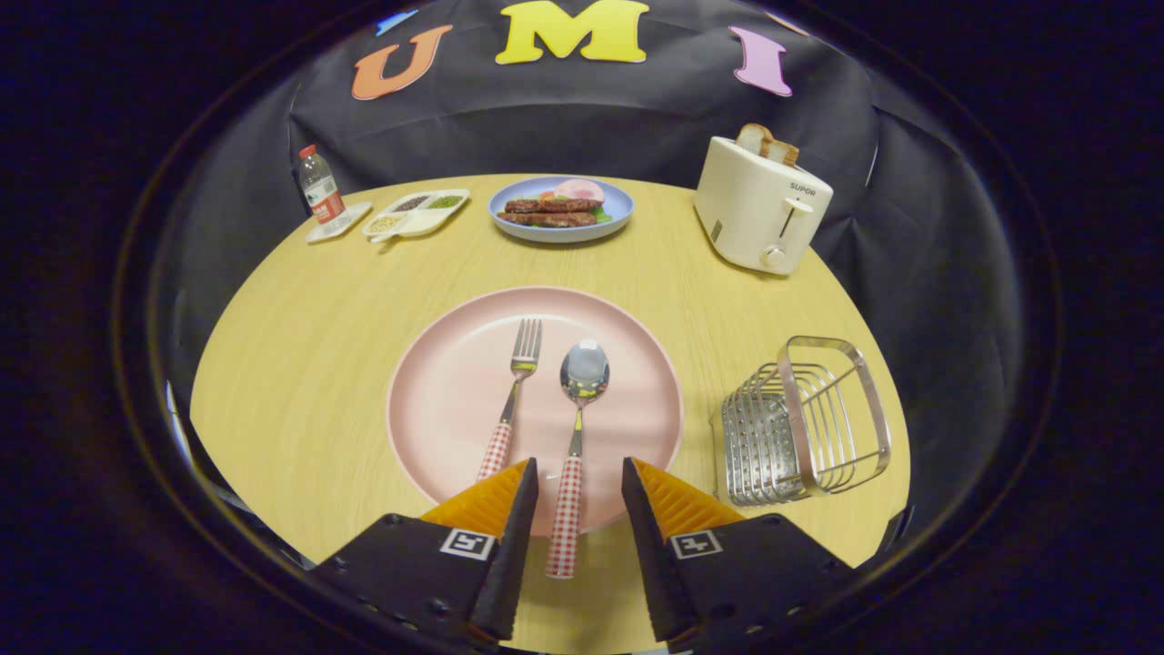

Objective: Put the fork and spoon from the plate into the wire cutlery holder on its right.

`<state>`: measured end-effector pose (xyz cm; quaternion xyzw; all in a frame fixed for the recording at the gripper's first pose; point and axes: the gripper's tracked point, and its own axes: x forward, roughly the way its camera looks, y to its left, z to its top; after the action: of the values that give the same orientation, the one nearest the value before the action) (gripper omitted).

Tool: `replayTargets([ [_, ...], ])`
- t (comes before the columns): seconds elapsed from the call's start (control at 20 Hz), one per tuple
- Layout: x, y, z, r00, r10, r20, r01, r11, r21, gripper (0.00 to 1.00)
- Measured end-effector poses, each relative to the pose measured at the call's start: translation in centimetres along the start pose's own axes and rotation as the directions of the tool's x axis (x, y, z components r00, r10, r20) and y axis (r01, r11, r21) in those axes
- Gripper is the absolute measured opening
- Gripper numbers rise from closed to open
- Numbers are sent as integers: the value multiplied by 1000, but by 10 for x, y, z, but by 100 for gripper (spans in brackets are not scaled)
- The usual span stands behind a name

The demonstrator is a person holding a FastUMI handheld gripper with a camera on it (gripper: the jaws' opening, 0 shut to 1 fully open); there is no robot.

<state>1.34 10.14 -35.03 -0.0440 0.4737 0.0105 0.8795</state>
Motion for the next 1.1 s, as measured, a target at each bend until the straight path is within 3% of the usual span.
replayTargets([
  [0.15,8,-1,-4,999,-13,-34,13,1000,19,24],
  [0.35,5,-7,-1,998,-11,-60,13,999,35,3],
  [0.55,-13,-10,13,998,30,-58,-26,998,55,3],
  [0.8,-79,-34,50,993,109,-50,-107,993,51,3],
  [1.1,-145,-137,65,984,49,-174,-42,998,40,3],
])
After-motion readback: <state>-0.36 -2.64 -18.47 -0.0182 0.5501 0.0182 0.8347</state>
